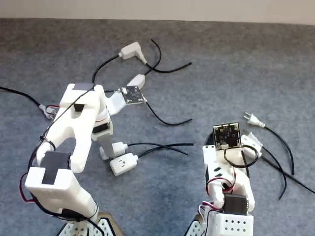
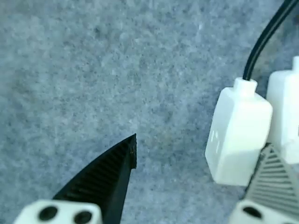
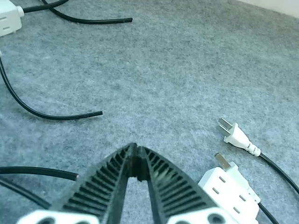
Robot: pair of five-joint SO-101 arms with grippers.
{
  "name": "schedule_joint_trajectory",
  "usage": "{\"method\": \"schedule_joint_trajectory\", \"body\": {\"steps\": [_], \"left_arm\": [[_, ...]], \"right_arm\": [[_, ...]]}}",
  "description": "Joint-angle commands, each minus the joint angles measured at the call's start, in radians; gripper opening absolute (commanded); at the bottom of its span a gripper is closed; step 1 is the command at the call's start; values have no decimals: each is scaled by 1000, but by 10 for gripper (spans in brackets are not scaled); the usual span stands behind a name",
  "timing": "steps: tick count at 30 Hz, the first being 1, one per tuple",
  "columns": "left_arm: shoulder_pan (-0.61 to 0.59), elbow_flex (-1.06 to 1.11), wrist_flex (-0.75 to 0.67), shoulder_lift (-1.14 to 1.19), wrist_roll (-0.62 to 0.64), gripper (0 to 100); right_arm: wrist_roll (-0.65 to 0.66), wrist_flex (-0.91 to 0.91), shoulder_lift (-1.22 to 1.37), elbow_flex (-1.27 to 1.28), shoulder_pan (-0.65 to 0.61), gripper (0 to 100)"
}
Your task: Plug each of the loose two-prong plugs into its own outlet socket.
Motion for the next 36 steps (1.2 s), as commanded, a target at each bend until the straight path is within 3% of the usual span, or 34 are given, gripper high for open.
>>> {"method": "schedule_joint_trajectory", "body": {"steps": [1,9,13,15,20,27,36], "left_arm": [[-18,12,-137,-33,-6,360],[-140,-35,-307,-35,0,358],[-196,-54,-325,-38,6,358],[-213,-61,-324,-45,72,358],[-257,-159,-318,-45,477,358],[-337,-274,-118,-36,1059,358],[-435,-278,-5,-33,1560,358]], "right_arm": [[11,7,-4,139,-10,8],[11,7,-4,139,-10,8],[11,7,-4,139,-10,8],[11,7,-4,139,-10,8],[11,7,-4,139,-10,8],[11,8,-4,139,-25,8],[12,25,-4,139,-42,8]]}}
